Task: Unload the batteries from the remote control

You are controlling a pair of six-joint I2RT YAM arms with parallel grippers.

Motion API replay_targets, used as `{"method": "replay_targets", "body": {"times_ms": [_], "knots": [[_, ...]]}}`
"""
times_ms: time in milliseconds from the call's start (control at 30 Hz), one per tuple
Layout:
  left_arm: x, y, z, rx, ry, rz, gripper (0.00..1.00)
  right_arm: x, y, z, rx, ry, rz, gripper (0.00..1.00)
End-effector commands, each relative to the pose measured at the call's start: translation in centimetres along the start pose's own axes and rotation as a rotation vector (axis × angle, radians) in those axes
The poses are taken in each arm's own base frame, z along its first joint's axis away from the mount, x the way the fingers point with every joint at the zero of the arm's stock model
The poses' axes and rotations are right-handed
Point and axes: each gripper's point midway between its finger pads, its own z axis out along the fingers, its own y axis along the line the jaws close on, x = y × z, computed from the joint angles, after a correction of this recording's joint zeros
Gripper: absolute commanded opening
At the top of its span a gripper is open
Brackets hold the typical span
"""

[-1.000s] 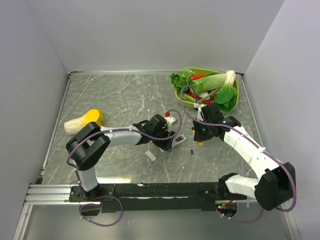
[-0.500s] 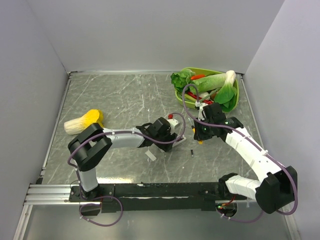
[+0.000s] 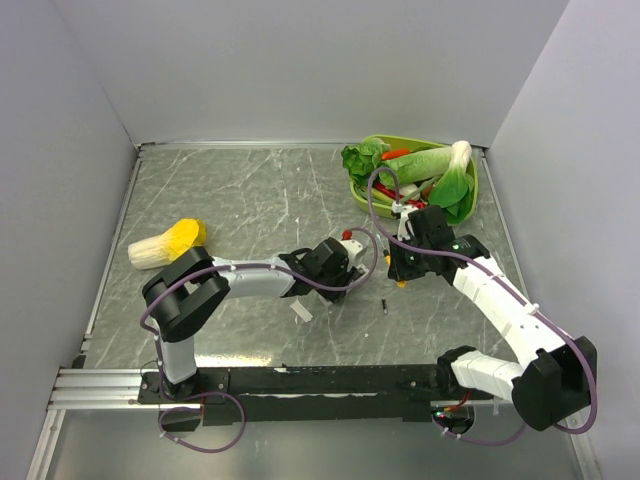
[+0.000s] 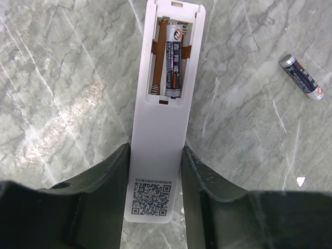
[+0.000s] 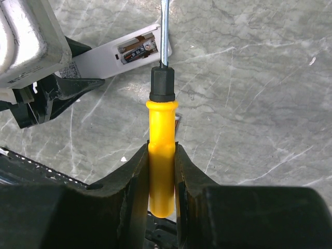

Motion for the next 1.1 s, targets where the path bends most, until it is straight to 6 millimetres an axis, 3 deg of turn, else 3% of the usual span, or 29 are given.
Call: {"method": "replay_targets", "body": {"times_ms": [0, 100, 133, 200, 300, 400, 433, 500, 533, 800, 1000, 1067], "knots": [[2.9, -1.4, -0.4, 0.063, 0.108, -0.057, 0.13, -1.4, 0.1, -0.9, -0.011, -0.073, -0.008, 0.00], [2.0, -4.3, -1.6, 0.212, 0.086, -0.149, 0.03, -1.4, 0.1, -1.1, -0.010, -0.083, -0.005, 0.00], [0.8, -5.0, -2.6, 0.276, 0.055, -0.182, 0.01, -1.4, 0.1, -1.1, -0.011, -0.085, -0.004, 0.00], [-0.6, -7.9, -4.6, 0.501, 0.020, -0.283, 0.01, -1.4, 0.1, -1.0, -0.013, -0.083, -0.001, 0.00], [-2.2, -9.1, -6.6, 0.681, 0.003, -0.437, 0.01, -1.2, 0.1, -0.8, -0.017, -0.075, 0.000, 0.00], [-1.2, -9.7, -7.0, 0.773, 0.086, -0.586, 0.01, -1.1, 0.4, -0.7, -0.036, -0.072, 0.006, 0.00], [-1.7, -10.0, -7.2, 0.824, 0.053, -0.591, 0.01, -1.2, 0.5, -0.6, -0.041, -0.075, 0.010, 0.00], [-0.6, -10.2, -7.3, 0.860, 0.111, -0.695, 0.01, -0.8, 0.7, -0.2, -0.059, -0.060, 0.009, 0.00], [-1.5, -10.6, -8.0, 0.912, 0.091, -0.735, 0.01, -0.8, 0.8, -0.1, -0.063, -0.061, 0.012, 0.00], [-0.2, -10.0, -8.6, 1.037, 0.116, -0.896, 0.01, -0.6, 0.8, 0.4, -0.069, -0.046, 0.019, 0.00], [-1.5, -9.9, -11.2, 1.186, 0.075, -0.993, 0.01, -0.3, 0.7, 0.6, -0.067, -0.033, 0.020, 0.00], [-2.0, -9.6, -12.2, 1.237, 0.084, -1.096, 0.01, -0.3, 0.7, 0.6, -0.067, -0.034, 0.018, 0.00]]}}
